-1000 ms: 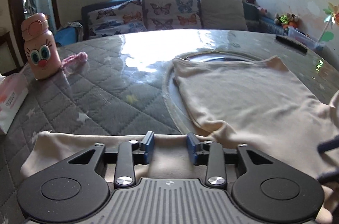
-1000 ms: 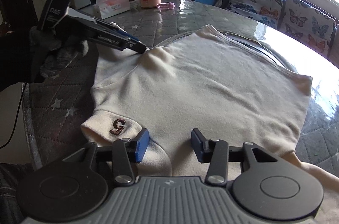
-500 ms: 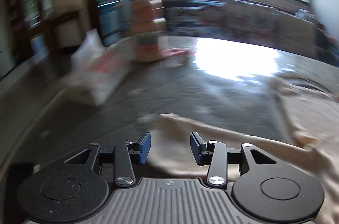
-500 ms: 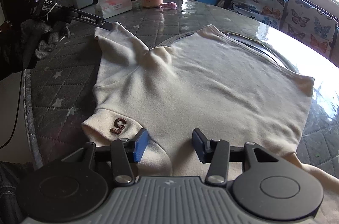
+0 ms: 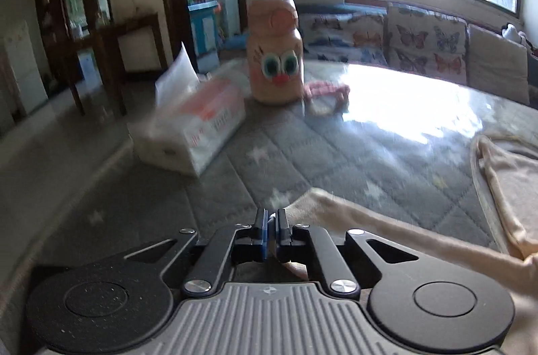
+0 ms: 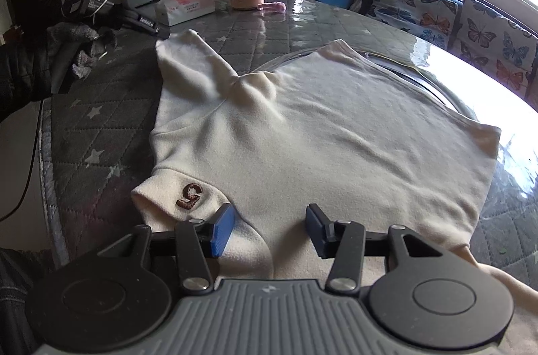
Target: Fold clothes
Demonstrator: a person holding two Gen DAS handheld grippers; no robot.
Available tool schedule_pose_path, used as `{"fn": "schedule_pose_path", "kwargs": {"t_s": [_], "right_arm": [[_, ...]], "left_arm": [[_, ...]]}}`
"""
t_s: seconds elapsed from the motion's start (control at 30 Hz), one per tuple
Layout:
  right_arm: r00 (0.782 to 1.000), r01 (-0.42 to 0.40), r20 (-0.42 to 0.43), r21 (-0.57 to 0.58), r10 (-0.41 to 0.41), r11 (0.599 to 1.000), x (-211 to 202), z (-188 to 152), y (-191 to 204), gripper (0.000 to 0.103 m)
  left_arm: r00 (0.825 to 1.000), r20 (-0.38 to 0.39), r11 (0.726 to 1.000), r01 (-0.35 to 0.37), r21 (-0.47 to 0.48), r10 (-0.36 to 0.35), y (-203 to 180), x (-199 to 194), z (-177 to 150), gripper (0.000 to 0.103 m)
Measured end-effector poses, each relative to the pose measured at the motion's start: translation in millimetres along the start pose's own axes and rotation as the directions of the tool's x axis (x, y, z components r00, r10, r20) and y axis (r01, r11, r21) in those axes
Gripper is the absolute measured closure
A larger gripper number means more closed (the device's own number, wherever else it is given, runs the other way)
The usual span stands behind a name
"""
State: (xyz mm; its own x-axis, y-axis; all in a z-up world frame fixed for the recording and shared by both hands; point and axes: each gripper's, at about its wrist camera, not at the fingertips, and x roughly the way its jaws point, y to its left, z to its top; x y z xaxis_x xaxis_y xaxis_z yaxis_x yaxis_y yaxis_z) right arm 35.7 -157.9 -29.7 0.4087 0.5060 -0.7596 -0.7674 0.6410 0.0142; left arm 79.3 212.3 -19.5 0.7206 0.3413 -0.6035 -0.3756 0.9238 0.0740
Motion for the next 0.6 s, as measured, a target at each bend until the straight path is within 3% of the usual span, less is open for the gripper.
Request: {"fn": "schedule_pose_path", "kwargs": {"t_s": [0.13,0.23,0.3,0.43,0.5,0.6], "right_arm": [[1.0,-0.011,-0.004,-0.021,0.011,1.0,-1,-1,1,0.054],[1.0,-0.019,-0.011,-0.031,0.018,0.999,-1,-1,1,0.054],[1.0,-0.02,-0.015,-0.031,0.02,0.999,-2,0,0,0.054],[0.999,-0.03,-0.014,-0.012,0.03,0.999,-6,1,-3,0.054],[0.999,-0.039,-0.004,0.006,0.039,0.999,-9,3,-6,0.054],[0.999,-0.032,0.007,0.017,0.032,0.999,-10,5,-8,0.054]], "left_arm": [[0.999,0.002,0.999,-0.034,0.027,0.034,0,5,-3,0.098],[0.998,-0.038,0.998,-0.043,0.036,0.044,0,17,-7,0.098],[0.998,-0.034,0.997,-0.053,0.047,0.055,-1,15,-8,0.091],[0.998,-0.013,0.997,-0.061,0.054,0.061,-1,2,-6,0.089],[0.999,-0.005,0.998,-0.033,0.051,0.034,-5,-6,-4,0.089],[0.996,-0.017,0.993,0.088,0.079,-0.087,-33,-17,-4,0.089]]}}
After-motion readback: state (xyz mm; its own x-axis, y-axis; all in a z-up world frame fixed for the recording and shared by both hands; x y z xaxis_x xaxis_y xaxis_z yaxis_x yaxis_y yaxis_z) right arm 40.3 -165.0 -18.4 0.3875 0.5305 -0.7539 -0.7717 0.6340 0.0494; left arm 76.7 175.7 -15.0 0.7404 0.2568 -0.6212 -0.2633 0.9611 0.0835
